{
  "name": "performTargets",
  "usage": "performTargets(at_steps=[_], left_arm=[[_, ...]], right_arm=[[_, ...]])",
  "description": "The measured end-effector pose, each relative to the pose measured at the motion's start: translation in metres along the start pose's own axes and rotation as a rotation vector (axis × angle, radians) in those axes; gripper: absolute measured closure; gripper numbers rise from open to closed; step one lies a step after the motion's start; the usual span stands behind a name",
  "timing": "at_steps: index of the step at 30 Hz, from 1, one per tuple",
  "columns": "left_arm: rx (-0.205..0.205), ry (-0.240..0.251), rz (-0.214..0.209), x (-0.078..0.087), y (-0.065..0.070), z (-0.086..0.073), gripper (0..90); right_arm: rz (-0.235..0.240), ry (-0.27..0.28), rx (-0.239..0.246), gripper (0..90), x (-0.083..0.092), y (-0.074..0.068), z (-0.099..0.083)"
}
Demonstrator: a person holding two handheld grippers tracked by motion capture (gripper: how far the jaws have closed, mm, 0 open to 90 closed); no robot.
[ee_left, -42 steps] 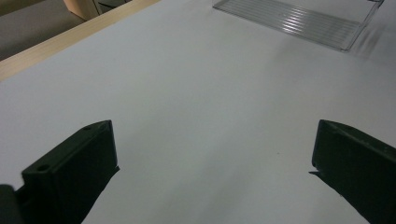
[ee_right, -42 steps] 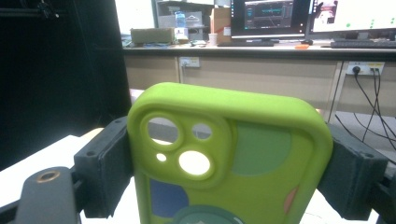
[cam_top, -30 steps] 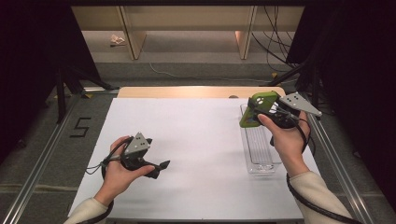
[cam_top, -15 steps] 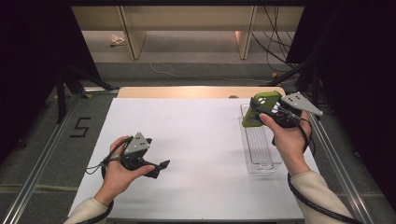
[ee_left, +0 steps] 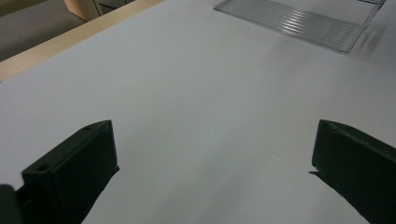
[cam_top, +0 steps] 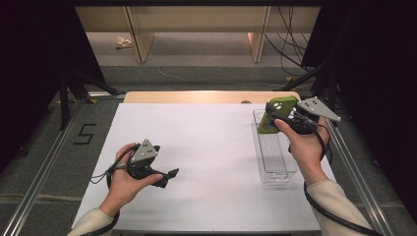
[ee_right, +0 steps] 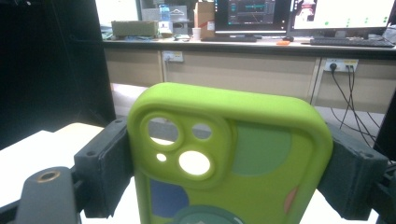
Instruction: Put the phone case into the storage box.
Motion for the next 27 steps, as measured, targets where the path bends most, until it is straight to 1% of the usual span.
performTargets(at_steps=[14,27], left_arm=[[-0.001,-0.001,0.0,0.0,0.0,0.0,0.0],[-0.001,0.0,-0.002,-0.001,0.0,0.0,0.0]], right_arm=[[-0.034,-0.012,0.014,16.7,-0.002,0.006,-0.001],[-0.069,-0.009,0.032,16.8,-0.008,0.013,0.002]])
Point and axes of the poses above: each handheld gripper's, and its own axes: x roughly backward along the jaws, z roughly out of its top, y roughly to its right, the point moved 2 cm from there along -x, roughly forward along the jaws, and after that the axes turned 10 degrees about -x, right-handed, at the moved point
